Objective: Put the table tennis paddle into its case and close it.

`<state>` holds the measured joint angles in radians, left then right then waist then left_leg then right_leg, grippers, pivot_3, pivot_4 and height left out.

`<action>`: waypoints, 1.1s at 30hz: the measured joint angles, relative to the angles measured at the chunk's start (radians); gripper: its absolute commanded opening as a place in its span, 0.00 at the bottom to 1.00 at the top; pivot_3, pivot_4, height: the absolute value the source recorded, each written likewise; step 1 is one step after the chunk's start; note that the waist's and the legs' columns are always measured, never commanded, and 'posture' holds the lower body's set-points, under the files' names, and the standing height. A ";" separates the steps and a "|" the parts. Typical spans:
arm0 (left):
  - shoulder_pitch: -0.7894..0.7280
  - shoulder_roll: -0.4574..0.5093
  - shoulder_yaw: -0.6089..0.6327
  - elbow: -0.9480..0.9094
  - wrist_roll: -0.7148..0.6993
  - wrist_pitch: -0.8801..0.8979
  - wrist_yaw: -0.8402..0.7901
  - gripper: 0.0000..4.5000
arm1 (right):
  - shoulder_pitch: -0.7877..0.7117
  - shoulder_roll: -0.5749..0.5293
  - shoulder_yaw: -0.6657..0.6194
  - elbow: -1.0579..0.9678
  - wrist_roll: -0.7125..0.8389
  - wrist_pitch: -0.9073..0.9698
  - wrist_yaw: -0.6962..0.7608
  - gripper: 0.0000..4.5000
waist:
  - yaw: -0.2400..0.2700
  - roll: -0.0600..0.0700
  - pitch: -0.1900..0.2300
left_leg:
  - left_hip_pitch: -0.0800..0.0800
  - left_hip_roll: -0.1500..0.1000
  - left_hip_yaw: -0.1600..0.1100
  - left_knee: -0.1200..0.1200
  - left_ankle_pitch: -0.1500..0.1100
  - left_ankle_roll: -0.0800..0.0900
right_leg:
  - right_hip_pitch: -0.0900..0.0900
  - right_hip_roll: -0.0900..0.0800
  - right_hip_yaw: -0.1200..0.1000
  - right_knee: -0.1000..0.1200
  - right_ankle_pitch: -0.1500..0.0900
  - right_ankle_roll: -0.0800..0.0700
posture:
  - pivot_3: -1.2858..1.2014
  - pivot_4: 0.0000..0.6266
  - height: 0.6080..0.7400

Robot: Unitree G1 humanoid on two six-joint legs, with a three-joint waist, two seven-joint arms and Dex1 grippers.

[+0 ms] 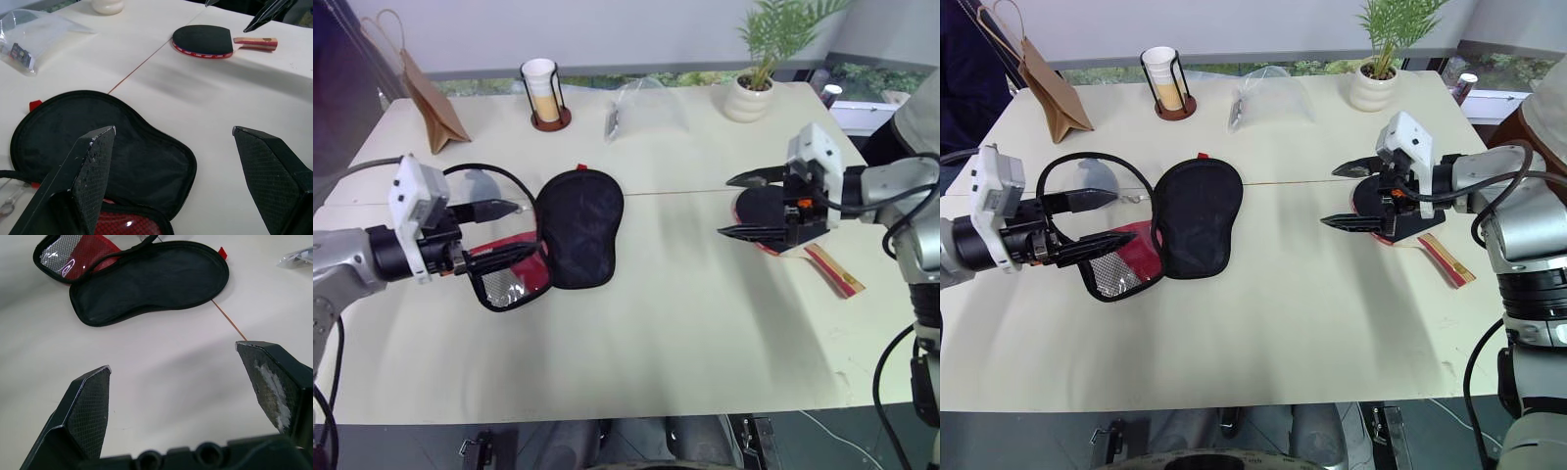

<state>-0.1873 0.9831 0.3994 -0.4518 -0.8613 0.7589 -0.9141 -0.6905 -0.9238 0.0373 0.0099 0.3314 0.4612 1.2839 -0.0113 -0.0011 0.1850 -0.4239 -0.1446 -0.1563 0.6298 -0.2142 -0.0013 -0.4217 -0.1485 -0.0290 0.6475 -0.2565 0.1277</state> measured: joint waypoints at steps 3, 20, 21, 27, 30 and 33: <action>0.000 0.000 -0.001 0.000 0.008 -0.001 0.002 0.88 | 0.000 0.000 0.000 0.000 -0.005 -0.006 0.000 0.99 | 0.000 0.000 0.000 | 0.000 0.000 0.000 0.000 0.000 0.000 | 0.000 0.000 0.000 0.000 0.000 0.000 | 0.52 0.24 1.00; -0.001 -0.002 -0.002 0.002 0.016 -0.001 -0.001 0.88 | 0.007 0.017 0.001 -0.005 -0.011 0.011 -0.037 0.99 | 0.000 0.000 0.000 | 0.000 0.000 0.000 0.000 0.000 0.000 | 0.000 0.000 0.000 0.000 0.000 0.000 | 0.52 0.24 1.00; -0.001 -0.002 -0.002 0.003 0.016 -0.001 -0.002 0.88 | 0.007 0.018 0.002 -0.005 -0.011 0.013 -0.039 0.99 | 0.000 0.000 0.000 | 0.000 0.000 0.000 0.000 0.000 0.000 | 0.000 0.000 0.000 0.000 0.000 0.000 | 0.52 0.24 1.00; -0.001 -0.002 -0.002 0.004 0.022 -0.001 -0.010 0.88 | 0.007 0.027 0.014 -0.005 -0.011 0.029 -0.051 0.99 | 0.000 0.000 0.000 | 0.000 0.000 0.000 0.000 0.000 0.000 | 0.000 0.000 0.000 0.000 0.000 0.000 | 0.52 0.24 1.00; 0.000 -0.002 -0.002 0.005 0.023 -0.001 -0.012 0.88 | 0.006 0.045 0.017 -0.005 -0.011 0.054 -0.065 0.99 | -0.001 0.000 0.000 | 0.000 0.000 0.000 0.000 0.000 0.000 | 0.000 0.000 0.000 0.000 0.000 0.000 | 0.52 0.24 1.00; 0.005 -0.003 -0.001 0.009 0.024 -0.001 -0.013 0.88 | 0.000 0.093 0.037 -0.005 -0.011 0.105 -0.107 0.99 | -0.003 0.000 0.000 | 0.000 0.000 0.000 0.000 0.000 0.000 | 0.000 0.000 0.000 0.000 0.000 0.000 | 0.52 0.24 1.00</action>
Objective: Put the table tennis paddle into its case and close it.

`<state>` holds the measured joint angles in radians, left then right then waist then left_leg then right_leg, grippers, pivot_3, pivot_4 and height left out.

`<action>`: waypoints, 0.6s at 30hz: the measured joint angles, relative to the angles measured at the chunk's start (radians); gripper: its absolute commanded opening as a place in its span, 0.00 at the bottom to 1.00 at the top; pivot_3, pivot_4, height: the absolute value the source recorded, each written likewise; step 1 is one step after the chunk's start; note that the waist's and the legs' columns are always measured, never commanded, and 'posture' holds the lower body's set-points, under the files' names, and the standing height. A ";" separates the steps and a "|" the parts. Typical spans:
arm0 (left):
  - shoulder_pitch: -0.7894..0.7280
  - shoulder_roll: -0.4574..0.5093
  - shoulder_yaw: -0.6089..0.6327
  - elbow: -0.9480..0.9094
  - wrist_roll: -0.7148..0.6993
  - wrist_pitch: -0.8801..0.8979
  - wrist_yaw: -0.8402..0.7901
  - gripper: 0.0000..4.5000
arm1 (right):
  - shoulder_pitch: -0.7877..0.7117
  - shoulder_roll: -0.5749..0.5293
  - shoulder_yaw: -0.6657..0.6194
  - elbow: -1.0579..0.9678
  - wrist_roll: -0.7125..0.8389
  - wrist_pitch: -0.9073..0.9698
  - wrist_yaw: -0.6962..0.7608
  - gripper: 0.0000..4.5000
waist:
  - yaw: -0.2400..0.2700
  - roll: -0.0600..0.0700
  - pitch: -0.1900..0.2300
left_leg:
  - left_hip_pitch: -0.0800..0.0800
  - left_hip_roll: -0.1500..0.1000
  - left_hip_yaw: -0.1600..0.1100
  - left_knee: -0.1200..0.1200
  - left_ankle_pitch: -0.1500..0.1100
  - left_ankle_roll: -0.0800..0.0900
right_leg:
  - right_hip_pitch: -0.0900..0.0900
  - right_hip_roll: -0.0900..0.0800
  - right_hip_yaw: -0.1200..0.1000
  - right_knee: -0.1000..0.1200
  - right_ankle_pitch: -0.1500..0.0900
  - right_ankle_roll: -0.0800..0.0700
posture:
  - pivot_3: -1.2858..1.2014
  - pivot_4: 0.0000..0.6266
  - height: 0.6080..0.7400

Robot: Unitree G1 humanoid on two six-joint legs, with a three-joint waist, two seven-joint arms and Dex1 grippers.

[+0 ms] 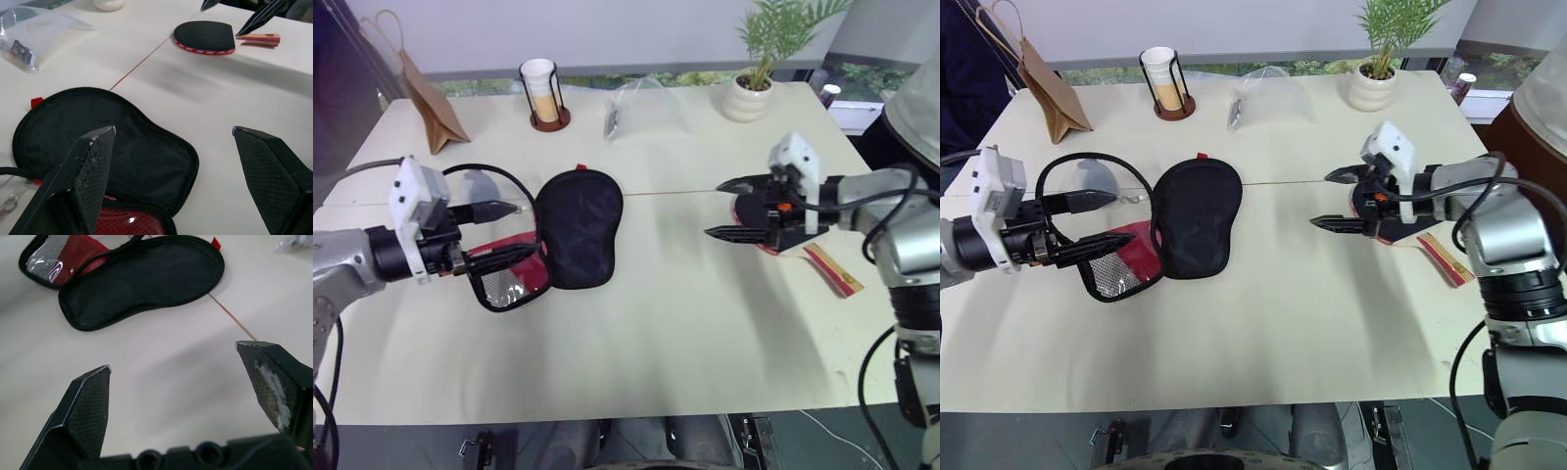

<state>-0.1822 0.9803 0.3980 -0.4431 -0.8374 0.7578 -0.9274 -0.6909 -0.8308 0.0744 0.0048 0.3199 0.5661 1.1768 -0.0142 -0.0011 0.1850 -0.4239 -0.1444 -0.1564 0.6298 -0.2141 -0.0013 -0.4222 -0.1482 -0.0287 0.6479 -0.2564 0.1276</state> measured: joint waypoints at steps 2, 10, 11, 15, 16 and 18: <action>0.006 -0.003 0.000 0.009 0.001 0.000 0.002 0.88 | -0.030 0.074 0.028 -0.001 -0.001 0.075 -0.061 0.99 | -0.005 0.000 0.000 | 0.000 0.000 0.001 0.000 0.000 0.000 | -0.001 0.000 0.001 0.001 0.000 0.000 | 0.52 0.24 1.00; 0.018 0.003 0.003 0.024 0.023 -0.004 0.002 0.88 | -0.129 0.355 0.192 0.045 -0.043 0.345 -0.286 0.99 | 0.000 0.000 0.000 | 0.000 0.002 0.000 0.000 0.001 -0.002 | -0.002 0.007 0.003 0.001 0.002 -0.004 | 0.52 0.24 1.00; 0.020 0.004 0.004 0.026 0.023 -0.004 0.000 0.88 | -0.131 0.376 0.204 0.059 -0.046 0.362 -0.302 0.99 | 0.001 0.000 0.000 | 0.000 0.002 -0.001 -0.001 0.002 -0.003 | -0.002 0.007 0.003 0.001 0.003 -0.004 | 0.52 0.24 1.00; 0.034 0.012 0.018 0.027 0.028 -0.003 -0.006 0.88 | -0.140 0.459 0.235 0.111 -0.065 0.402 -0.362 0.99 | 0.000 0.000 0.000 | 0.000 0.004 -0.001 -0.001 0.002 -0.004 | -0.002 0.010 0.003 0.001 0.004 -0.006 | 0.52 0.24 1.00; 0.038 0.015 0.024 0.026 0.028 -0.003 -0.006 0.88 | -0.140 0.479 0.241 0.120 -0.070 0.408 -0.373 0.99 | -0.001 0.000 0.000 | 0.000 0.005 -0.001 -0.001 0.002 -0.004 | -0.002 0.011 0.003 0.001 0.004 -0.007 | 0.52 0.24 1.00; 0.054 0.019 0.030 0.023 0.028 -0.002 -0.006 0.88 | -0.143 0.513 0.258 0.140 -0.079 0.409 -0.389 0.99 | -0.003 0.000 0.000 | 0.000 0.007 -0.001 -0.001 0.003 -0.005 | -0.003 0.013 0.004 0.001 0.005 -0.007 | 0.52 0.24 1.00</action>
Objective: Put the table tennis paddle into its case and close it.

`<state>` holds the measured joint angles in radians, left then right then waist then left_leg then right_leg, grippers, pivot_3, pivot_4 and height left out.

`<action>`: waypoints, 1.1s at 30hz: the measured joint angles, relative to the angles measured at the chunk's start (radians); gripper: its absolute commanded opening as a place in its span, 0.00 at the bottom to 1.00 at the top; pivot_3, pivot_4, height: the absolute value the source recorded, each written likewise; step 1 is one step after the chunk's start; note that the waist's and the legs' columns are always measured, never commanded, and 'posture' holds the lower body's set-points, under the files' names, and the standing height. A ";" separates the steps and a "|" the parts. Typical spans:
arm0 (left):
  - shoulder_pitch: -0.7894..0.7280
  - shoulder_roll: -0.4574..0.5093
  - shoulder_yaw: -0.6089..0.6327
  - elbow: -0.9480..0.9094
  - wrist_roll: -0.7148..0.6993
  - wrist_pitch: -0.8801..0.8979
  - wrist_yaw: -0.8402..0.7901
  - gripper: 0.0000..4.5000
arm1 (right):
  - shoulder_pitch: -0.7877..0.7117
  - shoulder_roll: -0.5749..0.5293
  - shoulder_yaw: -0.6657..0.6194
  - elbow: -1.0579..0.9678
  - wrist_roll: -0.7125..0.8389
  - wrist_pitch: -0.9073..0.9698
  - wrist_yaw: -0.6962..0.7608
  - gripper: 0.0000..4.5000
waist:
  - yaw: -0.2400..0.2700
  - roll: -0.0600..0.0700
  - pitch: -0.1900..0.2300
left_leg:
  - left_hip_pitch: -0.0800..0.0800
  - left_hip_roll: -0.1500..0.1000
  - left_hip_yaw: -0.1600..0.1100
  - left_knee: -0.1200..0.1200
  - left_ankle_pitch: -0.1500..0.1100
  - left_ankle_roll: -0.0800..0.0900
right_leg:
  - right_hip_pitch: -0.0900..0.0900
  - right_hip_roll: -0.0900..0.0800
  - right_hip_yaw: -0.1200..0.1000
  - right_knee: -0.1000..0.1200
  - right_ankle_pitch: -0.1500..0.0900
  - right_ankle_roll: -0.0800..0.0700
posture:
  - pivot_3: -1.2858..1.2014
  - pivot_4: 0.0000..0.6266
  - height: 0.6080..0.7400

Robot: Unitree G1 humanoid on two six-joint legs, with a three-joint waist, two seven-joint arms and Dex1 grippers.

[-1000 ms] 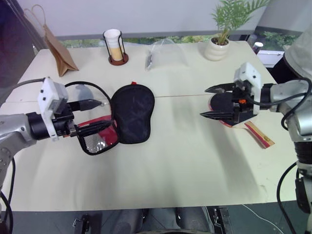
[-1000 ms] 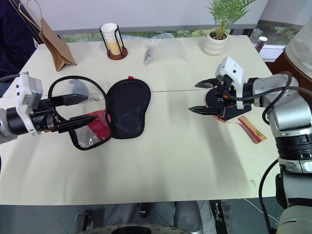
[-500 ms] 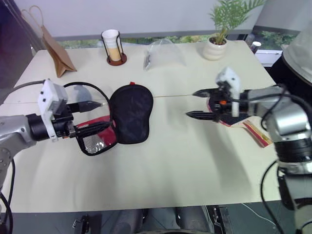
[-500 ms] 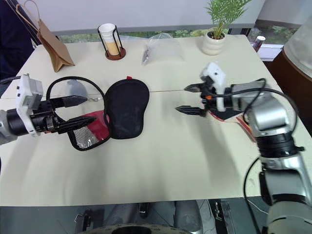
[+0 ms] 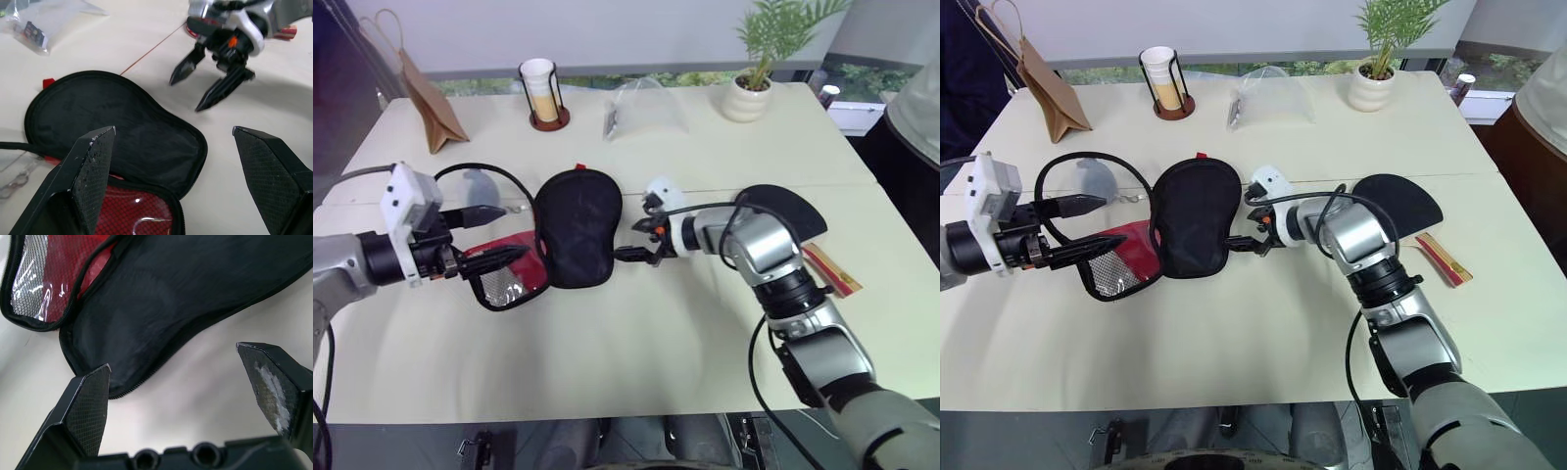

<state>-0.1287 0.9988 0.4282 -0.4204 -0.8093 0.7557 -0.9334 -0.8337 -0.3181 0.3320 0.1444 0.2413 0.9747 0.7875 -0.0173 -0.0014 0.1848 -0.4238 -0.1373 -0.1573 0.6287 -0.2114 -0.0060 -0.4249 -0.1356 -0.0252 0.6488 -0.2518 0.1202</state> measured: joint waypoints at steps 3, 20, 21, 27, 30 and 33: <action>0.008 0.000 0.001 -0.016 0.000 0.000 0.001 0.88 | -0.009 0.063 0.018 0.065 -0.018 -0.016 -0.027 0.99 | -0.004 0.000 0.000 | 0.000 0.004 0.001 -0.001 0.001 -0.002 | -0.001 0.003 0.000 0.000 0.002 -0.003 | 0.52 0.24 1.00; 0.013 0.001 0.020 -0.037 0.000 0.002 0.024 0.88 | -0.051 0.202 0.085 0.258 -0.149 -0.191 -0.080 0.27 | -0.018 -0.001 -0.001 | 0.016 0.016 0.013 -0.015 0.004 -0.008 | 0.001 0.015 0.013 0.000 0.005 -0.008 | 0.52 0.24 1.00; 0.013 0.001 0.020 -0.040 0.000 0.002 0.026 0.88 | -0.051 0.203 0.088 0.261 -0.155 -0.198 -0.078 0.16 | -0.023 -0.001 -0.001 | 0.016 0.016 0.014 -0.015 0.004 -0.008 | 0.000 0.015 0.015 0.000 0.005 -0.008 | 0.52 0.24 1.00; 0.013 0.001 0.020 -0.055 0.001 0.002 0.032 0.88 | -0.039 0.166 0.099 0.229 -0.161 -0.202 -0.034 0.02 | -0.026 -0.002 -0.001 | 0.016 0.016 0.017 -0.016 0.004 -0.008 | -0.002 0.016 0.018 0.000 0.005 -0.008 | 0.52 0.24 1.00; 0.013 0.001 0.020 -0.054 0.002 0.002 0.034 0.88 | -0.020 0.104 0.113 0.166 -0.160 -0.193 0.013 0.02 | -0.020 -0.002 -0.001 | 0.016 0.016 0.017 -0.015 0.004 -0.008 | -0.001 0.016 0.018 -0.001 0.005 -0.008 | 0.52 0.24 1.00; 0.012 0.001 0.019 -0.053 0.005 0.002 0.033 0.88 | 0.015 -0.020 0.126 0.070 -0.154 -0.188 0.106 0.02 | -0.013 -0.002 -0.001 | 0.015 0.016 0.018 -0.015 0.004 -0.007 | -0.001 0.016 0.017 -0.002 0.005 -0.008 | 0.52 0.24 1.00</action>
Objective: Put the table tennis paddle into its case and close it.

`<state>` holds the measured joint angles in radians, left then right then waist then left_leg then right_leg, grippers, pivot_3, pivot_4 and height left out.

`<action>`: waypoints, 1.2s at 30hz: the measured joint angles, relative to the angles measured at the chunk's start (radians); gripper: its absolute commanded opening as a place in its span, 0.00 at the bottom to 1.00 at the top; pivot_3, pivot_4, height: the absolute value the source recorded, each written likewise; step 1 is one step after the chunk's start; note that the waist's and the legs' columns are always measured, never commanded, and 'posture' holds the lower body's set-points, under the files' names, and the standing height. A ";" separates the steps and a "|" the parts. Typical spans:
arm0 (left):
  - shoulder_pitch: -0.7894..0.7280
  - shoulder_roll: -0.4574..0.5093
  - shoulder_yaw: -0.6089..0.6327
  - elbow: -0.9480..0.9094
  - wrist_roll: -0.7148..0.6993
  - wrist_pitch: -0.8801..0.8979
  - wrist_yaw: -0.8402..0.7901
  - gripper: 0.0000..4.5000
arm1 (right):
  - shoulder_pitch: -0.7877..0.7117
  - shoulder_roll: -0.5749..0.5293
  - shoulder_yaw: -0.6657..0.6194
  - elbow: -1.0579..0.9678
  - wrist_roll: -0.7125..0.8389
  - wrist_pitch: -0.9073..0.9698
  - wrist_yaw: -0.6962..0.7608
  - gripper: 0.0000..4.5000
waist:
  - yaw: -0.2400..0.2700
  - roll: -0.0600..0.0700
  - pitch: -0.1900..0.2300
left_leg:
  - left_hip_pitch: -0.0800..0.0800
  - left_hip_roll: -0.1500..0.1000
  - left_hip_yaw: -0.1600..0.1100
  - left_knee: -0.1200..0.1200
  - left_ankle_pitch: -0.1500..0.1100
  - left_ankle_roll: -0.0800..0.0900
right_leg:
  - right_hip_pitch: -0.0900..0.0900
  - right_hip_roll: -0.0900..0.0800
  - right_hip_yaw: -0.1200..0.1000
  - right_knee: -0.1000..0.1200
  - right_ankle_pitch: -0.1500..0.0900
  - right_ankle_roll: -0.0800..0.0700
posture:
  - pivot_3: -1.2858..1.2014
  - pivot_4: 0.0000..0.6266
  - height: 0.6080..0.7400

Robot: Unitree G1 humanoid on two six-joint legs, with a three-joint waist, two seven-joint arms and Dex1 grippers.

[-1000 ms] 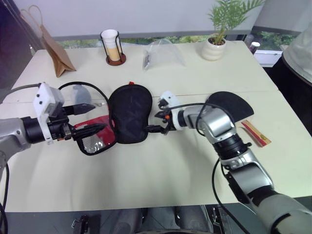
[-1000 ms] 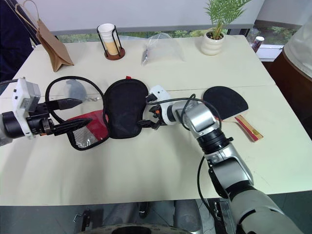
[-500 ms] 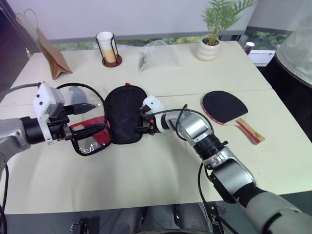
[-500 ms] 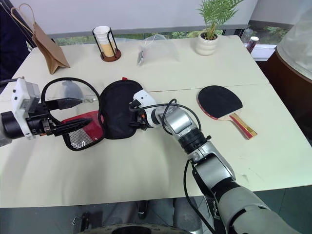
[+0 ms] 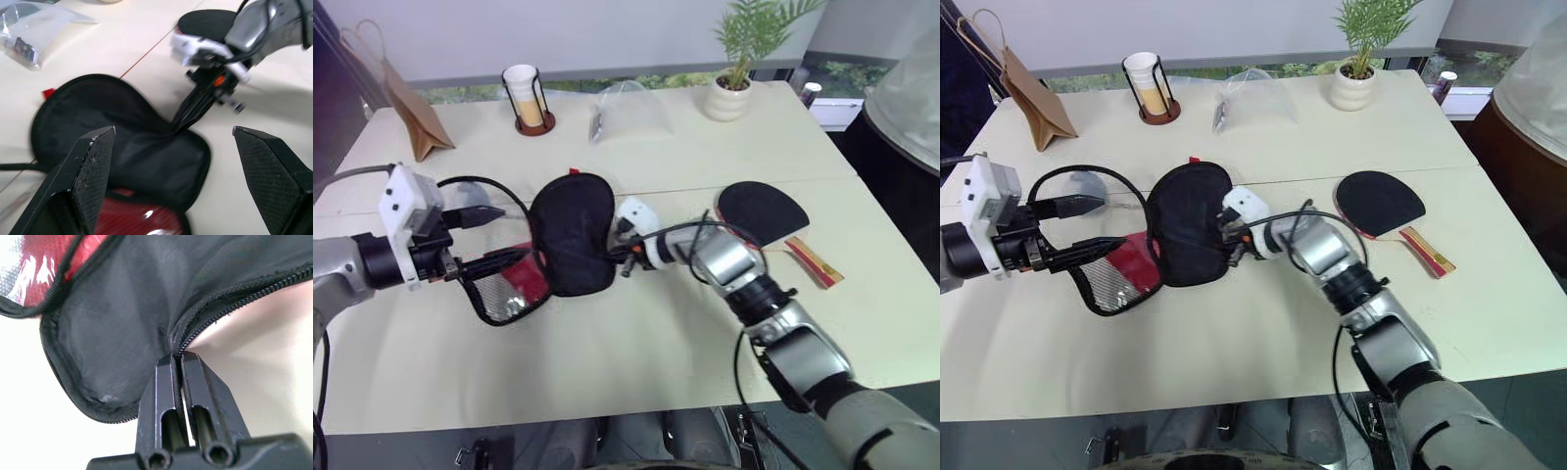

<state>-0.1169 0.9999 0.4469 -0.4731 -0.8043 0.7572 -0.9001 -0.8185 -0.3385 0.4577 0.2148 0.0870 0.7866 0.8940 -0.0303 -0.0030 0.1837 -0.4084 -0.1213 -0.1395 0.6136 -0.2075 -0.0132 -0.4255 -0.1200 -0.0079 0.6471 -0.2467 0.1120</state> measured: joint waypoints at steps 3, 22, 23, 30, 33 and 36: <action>-0.006 0.000 -0.004 0.002 0.007 -0.003 -0.001 0.88 | 0.023 -0.113 0.005 -0.058 0.008 -0.025 0.097 0.02 | 0.001 0.000 0.000 | 0.000 0.000 0.001 0.000 0.000 0.000 | 0.000 0.000 0.000 0.000 0.000 0.000 | 0.52 0.24 1.00; -0.014 -0.010 -0.039 0.002 0.017 -0.022 -0.006 0.88 | -0.028 -0.324 -0.031 0.205 -0.083 -0.383 0.293 0.02 | 0.019 -0.002 0.001 | 0.000 0.003 0.004 0.000 0.000 0.000 | 0.000 0.001 0.002 -0.002 0.000 0.000 | 0.52 0.24 1.00; -0.014 -0.010 -0.039 0.002 0.017 -0.022 -0.006 0.88 | -0.028 -0.331 -0.036 0.210 -0.085 -0.386 0.295 0.02 | 0.019 -0.002 0.001 | 0.000 0.003 0.004 0.000 0.000 0.000 | 0.000 0.001 0.002 -0.002 0.000 0.000 | 0.52 0.24 1.00; -0.023 -0.012 -0.070 0.004 0.020 -0.024 -0.009 0.88 | -0.027 -0.348 -0.066 0.231 -0.104 -0.382 0.289 0.07 | 0.017 -0.002 0.001 | 0.000 0.003 0.004 0.000 0.000 0.000 | 0.000 0.001 0.002 -0.002 0.000 0.000 | 0.52 0.24 1.00; -0.044 -0.016 -0.082 0.011 0.021 -0.026 -0.012 0.88 | -0.024 -0.345 -0.083 0.228 -0.104 -0.367 0.280 0.33 | 0.017 -0.002 0.001 | 0.000 0.003 0.004 0.000 0.000 0.000 | 0.000 0.001 0.002 -0.002 0.000 0.000 | 0.52 0.24 1.00; -0.047 -0.018 -0.084 0.020 0.029 -0.028 -0.013 0.88 | -0.007 -0.348 -0.109 0.192 -0.097 -0.329 0.279 0.64 | 0.017 -0.002 0.001 | 0.000 0.003 0.004 0.000 0.000 0.000 | 0.000 0.001 0.002 -0.002 0.000 0.000 | 0.52 0.24 1.00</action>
<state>-0.1640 0.9814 0.3627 -0.4531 -0.7753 0.7295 -0.9132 -0.8254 -0.6870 0.3485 0.4067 -0.0102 0.4577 1.1734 -0.0137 -0.0053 0.1848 -0.4086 -0.1179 -0.1352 0.6134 -0.2078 -0.0129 -0.4258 -0.1188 -0.0055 0.6452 -0.2468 0.1118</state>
